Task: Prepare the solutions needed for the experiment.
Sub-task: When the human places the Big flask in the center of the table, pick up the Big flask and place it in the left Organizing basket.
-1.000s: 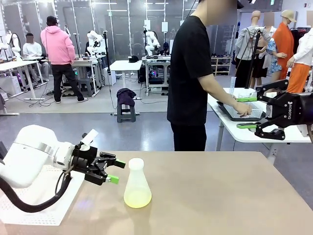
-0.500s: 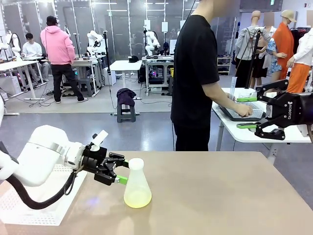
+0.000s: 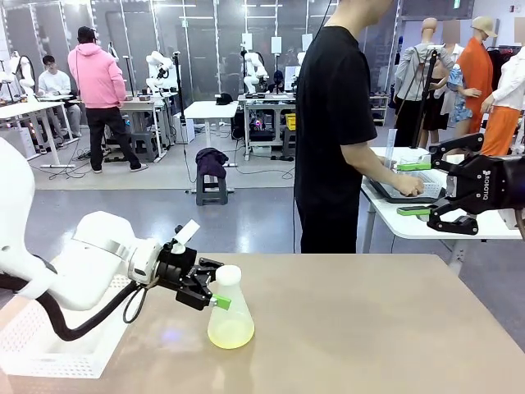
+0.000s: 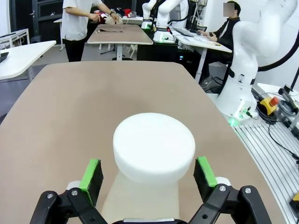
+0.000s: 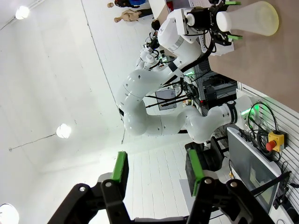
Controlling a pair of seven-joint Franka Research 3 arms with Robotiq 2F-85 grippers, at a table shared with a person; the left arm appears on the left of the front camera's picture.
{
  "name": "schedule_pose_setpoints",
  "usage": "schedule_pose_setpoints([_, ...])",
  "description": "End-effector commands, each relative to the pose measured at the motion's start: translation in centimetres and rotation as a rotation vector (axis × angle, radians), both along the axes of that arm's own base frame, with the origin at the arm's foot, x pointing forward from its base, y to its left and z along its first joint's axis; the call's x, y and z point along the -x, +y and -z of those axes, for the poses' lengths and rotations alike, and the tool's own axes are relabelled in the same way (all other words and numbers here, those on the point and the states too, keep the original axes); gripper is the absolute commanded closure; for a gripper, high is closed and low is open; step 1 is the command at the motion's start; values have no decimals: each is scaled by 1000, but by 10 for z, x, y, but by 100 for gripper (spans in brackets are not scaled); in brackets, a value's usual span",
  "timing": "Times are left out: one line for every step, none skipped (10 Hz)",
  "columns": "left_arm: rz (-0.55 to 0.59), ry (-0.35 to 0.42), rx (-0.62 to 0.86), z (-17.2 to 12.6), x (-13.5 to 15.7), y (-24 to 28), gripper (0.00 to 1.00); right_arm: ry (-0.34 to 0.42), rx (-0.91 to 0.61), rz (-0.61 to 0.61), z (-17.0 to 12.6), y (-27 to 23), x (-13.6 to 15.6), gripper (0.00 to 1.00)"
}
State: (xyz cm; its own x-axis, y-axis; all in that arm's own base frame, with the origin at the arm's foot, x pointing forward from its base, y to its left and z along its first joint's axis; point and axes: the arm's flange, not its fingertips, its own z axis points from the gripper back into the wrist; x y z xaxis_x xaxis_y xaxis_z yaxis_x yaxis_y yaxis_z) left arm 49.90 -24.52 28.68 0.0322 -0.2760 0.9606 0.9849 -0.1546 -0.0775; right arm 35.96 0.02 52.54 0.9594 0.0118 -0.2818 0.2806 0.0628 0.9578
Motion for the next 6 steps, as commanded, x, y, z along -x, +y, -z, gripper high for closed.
schedule_pose_setpoints([-7,29,31,3,-6,-14,0,-7,-7,1,-2,0,1,37])
schedule_pose_setpoints([5,47,53,4,-6,-16,0,-7,-7,1,-2,0,1,37])
schedule_pose_setpoints([23,55,82,5,-6,-18,0,-7,-7,1,-2,0,1,37])
schedule_pose_setpoints([30,61,93,7,-7,-20,0,-7,-7,1,-2,0,1,37])
schedule_pose_setpoints([37,64,103,9,-8,-21,0,-7,-7,1,-2,0,1,37])
schedule_pose_setpoints([49,80,111,11,-8,-22,0,-7,-7,1,-2,0,1,37])
